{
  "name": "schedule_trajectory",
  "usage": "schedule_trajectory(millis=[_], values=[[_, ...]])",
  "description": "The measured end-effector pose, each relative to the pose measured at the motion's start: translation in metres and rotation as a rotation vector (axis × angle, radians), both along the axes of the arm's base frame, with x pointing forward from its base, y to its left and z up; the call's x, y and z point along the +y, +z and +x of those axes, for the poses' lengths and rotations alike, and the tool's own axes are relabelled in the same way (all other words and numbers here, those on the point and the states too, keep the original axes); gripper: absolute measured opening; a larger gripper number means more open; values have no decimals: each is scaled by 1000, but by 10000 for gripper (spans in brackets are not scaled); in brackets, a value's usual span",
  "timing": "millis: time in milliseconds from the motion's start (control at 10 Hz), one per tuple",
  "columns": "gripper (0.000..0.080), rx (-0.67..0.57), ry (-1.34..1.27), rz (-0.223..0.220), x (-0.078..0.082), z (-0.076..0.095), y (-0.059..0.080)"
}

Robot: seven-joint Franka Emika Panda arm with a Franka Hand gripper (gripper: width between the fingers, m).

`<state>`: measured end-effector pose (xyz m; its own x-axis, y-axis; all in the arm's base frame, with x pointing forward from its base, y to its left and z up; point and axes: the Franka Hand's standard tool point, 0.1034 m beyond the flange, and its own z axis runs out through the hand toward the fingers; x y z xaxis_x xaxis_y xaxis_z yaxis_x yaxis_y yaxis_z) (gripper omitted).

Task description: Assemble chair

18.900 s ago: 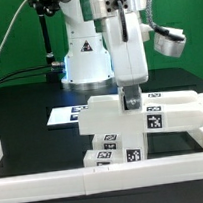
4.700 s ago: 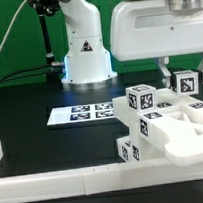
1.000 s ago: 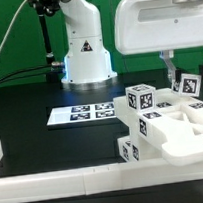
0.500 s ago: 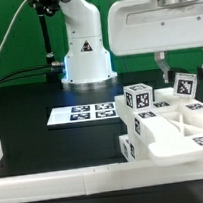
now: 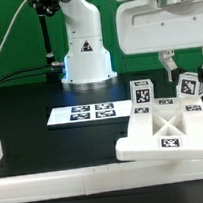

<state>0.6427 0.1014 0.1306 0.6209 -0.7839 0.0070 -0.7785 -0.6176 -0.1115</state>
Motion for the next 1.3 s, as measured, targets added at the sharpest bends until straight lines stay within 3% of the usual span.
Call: schedule_trajectory(millis=[100, 200, 300, 400, 500, 600, 1000, 1300], values=[[284, 2, -34, 3, 0, 0, 0], [356, 3, -32, 3, 0, 0, 0], [356, 3, -32, 2, 0, 0, -1], [544, 3, -30, 2, 0, 0, -1], [544, 3, 7, -2, 0, -1, -1], [631, 27, 97, -12, 0, -4, -3], [649, 20, 662, -84, 8, -6, -3], [649, 12, 896, -107, 4, -6, -4]])
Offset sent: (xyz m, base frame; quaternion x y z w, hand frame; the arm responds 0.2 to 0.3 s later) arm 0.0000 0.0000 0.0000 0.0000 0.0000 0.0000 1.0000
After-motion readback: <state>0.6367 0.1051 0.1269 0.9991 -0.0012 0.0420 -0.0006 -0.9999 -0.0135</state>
